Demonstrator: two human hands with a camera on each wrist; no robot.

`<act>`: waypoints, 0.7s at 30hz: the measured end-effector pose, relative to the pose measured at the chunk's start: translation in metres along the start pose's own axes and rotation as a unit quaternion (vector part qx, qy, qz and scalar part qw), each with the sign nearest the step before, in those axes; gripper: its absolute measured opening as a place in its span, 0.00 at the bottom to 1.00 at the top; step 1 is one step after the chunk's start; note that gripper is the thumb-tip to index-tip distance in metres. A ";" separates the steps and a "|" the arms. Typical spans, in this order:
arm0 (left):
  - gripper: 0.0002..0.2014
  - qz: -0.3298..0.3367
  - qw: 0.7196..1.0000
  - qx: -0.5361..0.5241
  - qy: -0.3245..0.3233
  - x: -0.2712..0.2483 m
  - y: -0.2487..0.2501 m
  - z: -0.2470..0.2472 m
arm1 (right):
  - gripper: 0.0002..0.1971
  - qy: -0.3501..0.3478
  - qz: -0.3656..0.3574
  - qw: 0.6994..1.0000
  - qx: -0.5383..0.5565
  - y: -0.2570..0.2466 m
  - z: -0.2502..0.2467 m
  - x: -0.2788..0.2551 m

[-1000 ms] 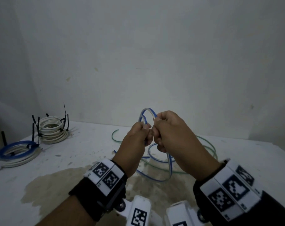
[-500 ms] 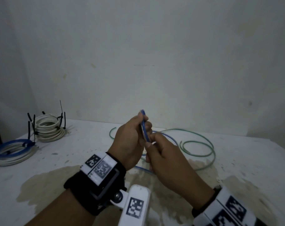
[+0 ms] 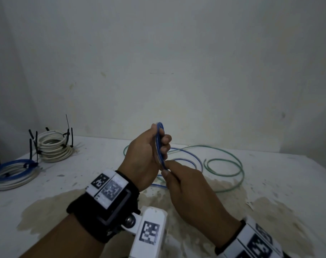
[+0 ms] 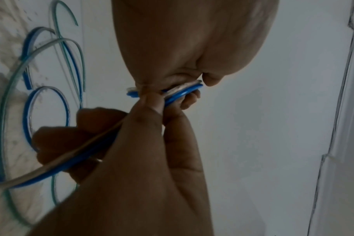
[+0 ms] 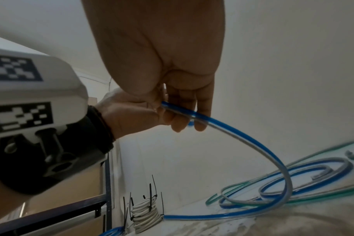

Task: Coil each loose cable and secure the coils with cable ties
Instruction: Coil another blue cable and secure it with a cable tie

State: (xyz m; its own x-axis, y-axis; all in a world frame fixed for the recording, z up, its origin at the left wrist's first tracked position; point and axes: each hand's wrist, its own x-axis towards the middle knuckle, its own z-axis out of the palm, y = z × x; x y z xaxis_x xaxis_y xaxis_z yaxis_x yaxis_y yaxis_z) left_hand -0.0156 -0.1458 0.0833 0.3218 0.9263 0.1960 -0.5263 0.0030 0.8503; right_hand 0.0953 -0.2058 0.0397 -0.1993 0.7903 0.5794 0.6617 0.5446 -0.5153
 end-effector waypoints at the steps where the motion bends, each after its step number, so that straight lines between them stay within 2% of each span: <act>1: 0.16 -0.002 1.000 0.000 -0.001 0.000 0.000 0.000 | 0.10 -0.009 0.006 1.000 -0.001 0.001 0.000 0.000; 5: 0.15 -0.009 1.000 0.011 -0.013 -0.002 -0.001 0.001 | 0.19 -0.043 0.024 0.998 -0.029 0.005 -0.001 0.001; 8: 0.14 -0.011 0.999 0.025 -0.017 -0.003 -0.001 0.004 | 0.18 -0.056 0.020 0.997 -0.049 0.011 0.000 0.001; 12: 0.16 -0.007 1.000 0.018 -0.008 -0.004 -0.002 0.004 | 0.17 -0.017 0.026 0.997 -0.077 0.025 0.003 -0.003; 15: 0.17 -0.002 1.000 0.018 0.000 -0.006 -0.005 0.006 | 0.30 0.005 0.039 0.991 -0.132 0.029 0.002 -0.004; 16: 0.17 0.001 1.000 0.024 0.004 -0.007 -0.006 0.007 | 0.31 0.018 0.043 0.988 -0.144 0.029 0.001 -0.004; 21: 0.22 0.017 0.999 0.042 0.024 -0.006 -0.011 0.012 | 0.18 0.137 0.015 0.990 -0.043 0.014 -0.002 -0.003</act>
State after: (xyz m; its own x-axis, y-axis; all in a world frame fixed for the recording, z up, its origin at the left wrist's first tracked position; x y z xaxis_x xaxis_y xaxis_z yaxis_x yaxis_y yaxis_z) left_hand -0.0021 -0.1557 0.0783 0.2651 0.9425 0.2035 -0.4684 -0.0585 0.8815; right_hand 0.1072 -0.2011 0.0319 0.0156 0.6936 0.7202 0.7261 0.4874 -0.4851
